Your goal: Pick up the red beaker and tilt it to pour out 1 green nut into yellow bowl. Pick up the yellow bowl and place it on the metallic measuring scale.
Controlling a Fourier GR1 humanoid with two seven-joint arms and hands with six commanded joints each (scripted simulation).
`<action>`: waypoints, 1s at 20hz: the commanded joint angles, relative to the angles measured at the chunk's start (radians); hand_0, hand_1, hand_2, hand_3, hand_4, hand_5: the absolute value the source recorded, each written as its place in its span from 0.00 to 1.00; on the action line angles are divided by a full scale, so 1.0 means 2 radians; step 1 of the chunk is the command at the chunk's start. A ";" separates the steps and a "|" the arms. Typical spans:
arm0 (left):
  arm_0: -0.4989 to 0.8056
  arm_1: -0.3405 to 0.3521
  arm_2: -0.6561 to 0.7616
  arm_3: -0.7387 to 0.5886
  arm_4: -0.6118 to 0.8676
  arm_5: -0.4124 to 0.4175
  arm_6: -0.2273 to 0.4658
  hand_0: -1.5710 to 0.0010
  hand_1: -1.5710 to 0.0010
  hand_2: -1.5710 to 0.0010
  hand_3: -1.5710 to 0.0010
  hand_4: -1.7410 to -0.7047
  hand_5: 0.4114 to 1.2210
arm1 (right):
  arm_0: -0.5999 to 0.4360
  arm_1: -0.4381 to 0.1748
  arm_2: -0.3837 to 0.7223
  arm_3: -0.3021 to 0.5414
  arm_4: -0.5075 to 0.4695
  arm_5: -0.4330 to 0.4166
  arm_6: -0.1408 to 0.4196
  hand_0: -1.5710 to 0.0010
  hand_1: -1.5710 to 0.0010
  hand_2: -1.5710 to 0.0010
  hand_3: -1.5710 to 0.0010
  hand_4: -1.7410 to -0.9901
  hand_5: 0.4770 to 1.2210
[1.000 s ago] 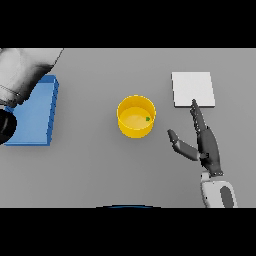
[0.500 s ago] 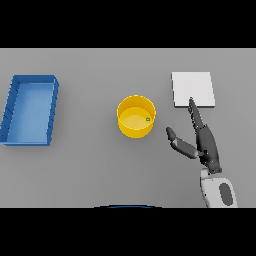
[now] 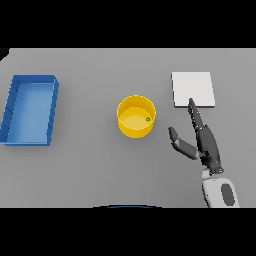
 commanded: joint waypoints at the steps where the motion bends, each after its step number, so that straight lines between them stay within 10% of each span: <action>1: 0.034 -0.003 0.002 -0.033 0.012 0.007 0.005 0.00 0.00 0.00 0.00 0.00 1.00 | 0.000 -0.003 -0.003 0.007 0.001 0.000 -0.004 1.00 1.00 1.00 1.00 0.79 0.27; 9: 0.192 -0.024 -0.004 -0.235 0.055 0.035 0.097 0.00 0.00 0.00 0.00 0.00 0.63 | 0.005 -0.005 -0.003 -0.002 0.000 0.001 -0.003 1.00 1.00 1.00 1.00 0.78 0.26; 11: 0.207 -0.018 -0.003 -0.270 0.063 0.023 0.124 0.00 0.00 0.03 0.03 0.21 0.50 | 0.005 0.000 -0.001 0.005 -0.001 0.001 -0.004 1.00 1.00 1.00 1.00 0.78 0.26; 15: 0.244 -0.009 -0.002 -0.334 0.123 -0.061 0.113 0.52 0.56 0.58 0.57 0.67 0.34 | 0.008 -0.002 0.002 -0.001 0.003 0.000 -0.012 1.00 1.00 1.00 1.00 0.79 0.26; 20: 0.246 0.009 -0.034 -0.325 0.093 -0.095 0.135 0.84 0.86 0.86 0.86 0.88 0.27 | 0.007 -0.002 0.003 0.001 0.012 -0.006 -0.003 1.00 1.00 1.00 1.00 0.78 0.25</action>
